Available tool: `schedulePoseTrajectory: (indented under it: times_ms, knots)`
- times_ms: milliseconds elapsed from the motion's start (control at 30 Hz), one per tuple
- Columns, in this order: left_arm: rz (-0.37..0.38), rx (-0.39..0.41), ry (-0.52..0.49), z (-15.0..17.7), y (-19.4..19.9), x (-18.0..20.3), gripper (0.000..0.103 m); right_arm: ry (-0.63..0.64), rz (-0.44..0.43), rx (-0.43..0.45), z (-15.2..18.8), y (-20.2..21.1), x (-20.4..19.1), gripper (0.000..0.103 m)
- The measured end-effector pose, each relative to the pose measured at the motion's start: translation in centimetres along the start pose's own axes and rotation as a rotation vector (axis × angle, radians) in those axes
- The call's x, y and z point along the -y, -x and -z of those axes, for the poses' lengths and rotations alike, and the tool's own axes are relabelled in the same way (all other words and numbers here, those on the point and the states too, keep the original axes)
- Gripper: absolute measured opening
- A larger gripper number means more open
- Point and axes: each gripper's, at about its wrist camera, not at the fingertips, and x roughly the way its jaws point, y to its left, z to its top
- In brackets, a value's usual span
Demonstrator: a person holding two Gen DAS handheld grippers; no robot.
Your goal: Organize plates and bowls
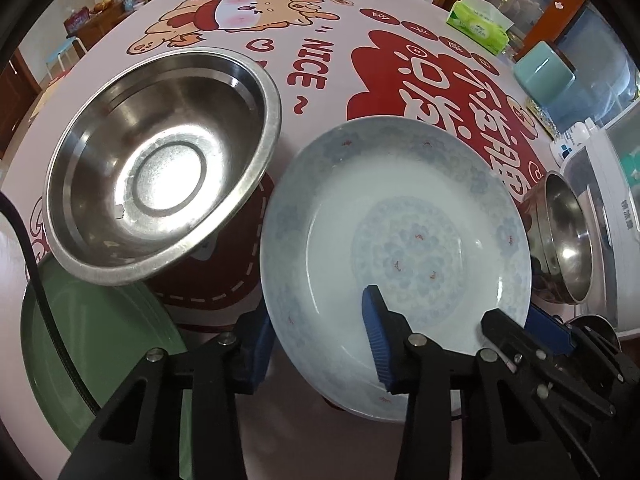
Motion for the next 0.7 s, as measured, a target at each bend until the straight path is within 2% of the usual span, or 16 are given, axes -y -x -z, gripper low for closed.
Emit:
schedulePoseTrajectory:
  times_ms: [167, 333, 567, 700]
  knots:
    - [0.005, -0.005, -0.011, 0.3, 0.1, -0.1, 0.036, -0.023, 0.016, 0.002, 0.1, 0.1, 0.6, 0.016]
    - [0.008, -0.006, -0.027, 0.9, 0.4, -0.1, 0.035, -0.034, -0.025, 0.009, 0.2, 0.2, 1.1, 0.014]
    - [-0.015, -0.018, -0.077, 1.9, 1.0, 0.2, 0.034, -0.058, -0.125, 0.013, 0.6, 0.3, 2.2, 0.013]
    - [-0.015, -0.023, -0.081, 2.2, 1.3, -0.1, 0.034, -0.043, -0.143, 0.012, 0.7, 0.5, 2.0, 0.013]
